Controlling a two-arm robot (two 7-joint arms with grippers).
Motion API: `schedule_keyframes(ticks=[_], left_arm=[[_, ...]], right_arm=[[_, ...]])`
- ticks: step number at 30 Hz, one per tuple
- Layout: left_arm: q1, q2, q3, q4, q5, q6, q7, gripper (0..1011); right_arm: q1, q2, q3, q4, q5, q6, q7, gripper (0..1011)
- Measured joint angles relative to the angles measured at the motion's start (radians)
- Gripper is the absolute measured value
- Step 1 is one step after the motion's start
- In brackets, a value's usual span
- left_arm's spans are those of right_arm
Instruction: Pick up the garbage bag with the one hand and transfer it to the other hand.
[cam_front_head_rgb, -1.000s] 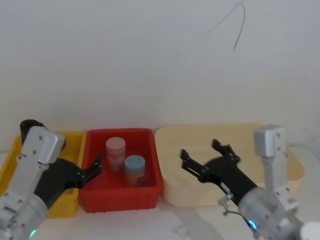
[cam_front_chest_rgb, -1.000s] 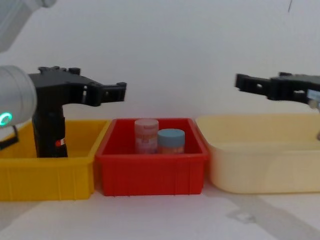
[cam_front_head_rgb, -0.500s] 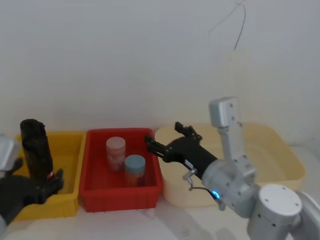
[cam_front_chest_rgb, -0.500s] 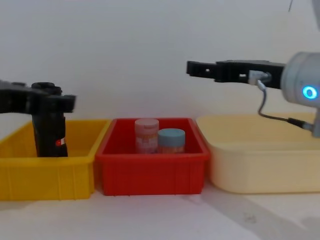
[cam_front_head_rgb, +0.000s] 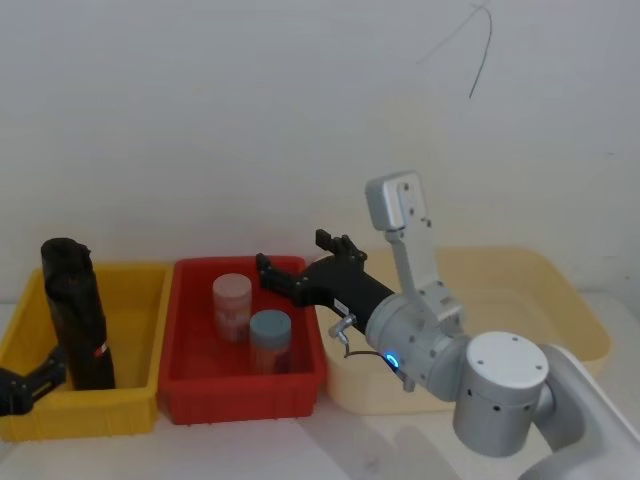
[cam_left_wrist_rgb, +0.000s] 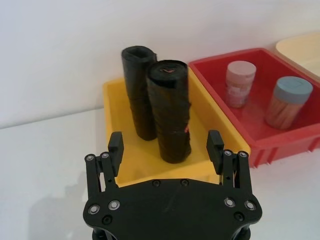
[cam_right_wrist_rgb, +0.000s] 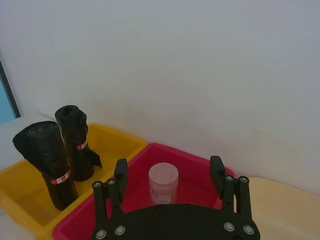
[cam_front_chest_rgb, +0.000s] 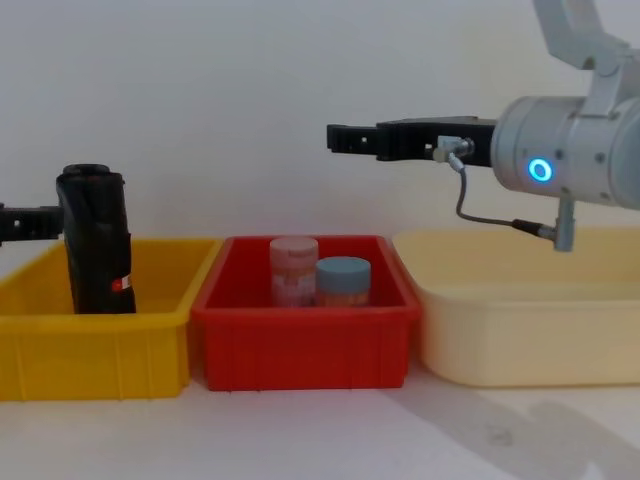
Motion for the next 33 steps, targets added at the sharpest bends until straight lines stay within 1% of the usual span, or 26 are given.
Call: schedule_keyframes(ticks=[5,10,14,17,24,33], left_arm=[[-0.024,-0.003,-0.009,0.044,-0.007,-0.024,-0.025,1002],[-0.053,-0.006,-0.007,0.088,-0.007,-0.042,-0.048,1001],[-0.085,-0.011,0.002,0.134,-0.005,-0.057,-0.068,1001],[-0.101,-0.014,0.007,0.155,-0.004,-0.064,-0.078,1001],[-0.165,-0.03,0.029,0.237,-0.001,-0.085,-0.118,1001],[-0.244,-0.055,0.058,0.333,-0.001,-0.1,-0.168,1001]], right_arm=[[0.026,-0.014,-0.01,0.038,-0.014,-0.001,0.002,1000],[0.043,-0.022,-0.014,0.067,-0.025,-0.002,0.004,1000],[0.055,-0.028,-0.015,0.089,-0.032,-0.001,0.005,1000],[0.06,-0.029,-0.014,0.098,-0.035,0.0,0.006,1000],[0.074,-0.033,-0.012,0.124,-0.043,0.008,0.01,1000],[0.08,-0.032,-0.01,0.137,-0.051,0.021,0.021,1000]])
